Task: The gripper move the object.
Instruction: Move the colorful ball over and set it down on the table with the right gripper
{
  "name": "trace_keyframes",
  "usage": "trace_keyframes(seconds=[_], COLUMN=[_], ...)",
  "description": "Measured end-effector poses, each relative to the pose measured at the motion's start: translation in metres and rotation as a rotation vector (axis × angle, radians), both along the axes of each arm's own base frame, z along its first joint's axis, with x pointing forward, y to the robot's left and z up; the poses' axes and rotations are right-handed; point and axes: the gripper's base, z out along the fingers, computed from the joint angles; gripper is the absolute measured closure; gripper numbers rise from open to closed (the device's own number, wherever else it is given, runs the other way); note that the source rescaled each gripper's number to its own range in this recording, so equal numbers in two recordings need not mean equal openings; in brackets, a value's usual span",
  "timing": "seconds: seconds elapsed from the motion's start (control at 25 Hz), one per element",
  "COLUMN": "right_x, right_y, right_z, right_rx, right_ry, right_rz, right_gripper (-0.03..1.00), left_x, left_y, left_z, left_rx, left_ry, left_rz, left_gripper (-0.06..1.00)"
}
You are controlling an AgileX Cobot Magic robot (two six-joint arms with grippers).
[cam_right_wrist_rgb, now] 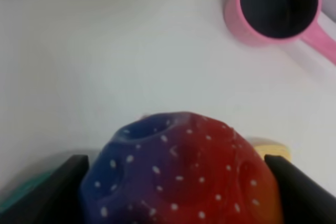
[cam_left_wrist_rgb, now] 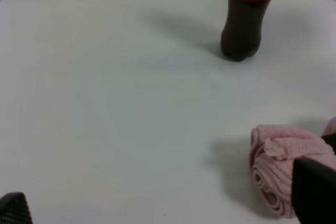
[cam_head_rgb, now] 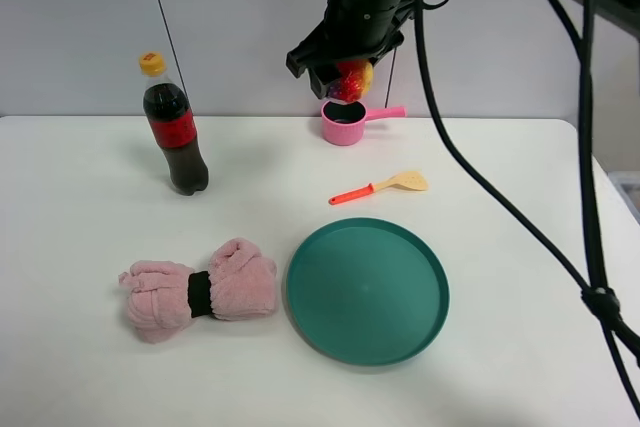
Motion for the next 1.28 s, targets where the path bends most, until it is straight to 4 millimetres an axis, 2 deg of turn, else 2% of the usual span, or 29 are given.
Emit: trace_keyframes(seconds=[0.2,0.44,0.68,0.76,0.84,0.96,1.08,1.28], right_x=[-0.021,-0.03,-0.047,-0.053,-0.06,-0.071,-0.082,-0.093], right_y=[-0.022,-0.051,-0.065,-0.068,-0.072,-0.086,-0.113,-0.163], right_z=[-0.012,-0.021,-0.011,-0.017,-0.028,-0.057,-0.087,-0.116], right_rx=[-0.056,-0.088,0.042,0.087,0.106,0.103,0.093,0.074], right_ry=[0.076,0.124,-0.001,-0.035,-0.053,-0.021,0.015,0.053], right_rz=[-0.009,-0.064,-0.128,-0.14,-0.139,-0.174,-0.25,-0.408], right_gripper=[0.97,0.97,0.97,0.97,0.97,0.97,0.97,0.97], left_x=[0.0,0.0,0.0,0.0,0.0,0.0,0.0,0.0], left_y=[0.0,0.0,0.0,0.0,0.0,0.0,0.0,0.0], left_z=[0.0,0.0,0.0,0.0,0.0,0.0,0.0,0.0], left_rx=[0.0,0.0,0.0,0.0,0.0,0.0,0.0,0.0], left_ry=[0.0,0.0,0.0,0.0,0.0,0.0,0.0,0.0], left_rz=[0.0,0.0,0.0,0.0,0.0,0.0,0.0,0.0], left_gripper=[-0.06,-0.06,-0.06,-0.06,-0.06,-0.06,-0.06,-0.06])
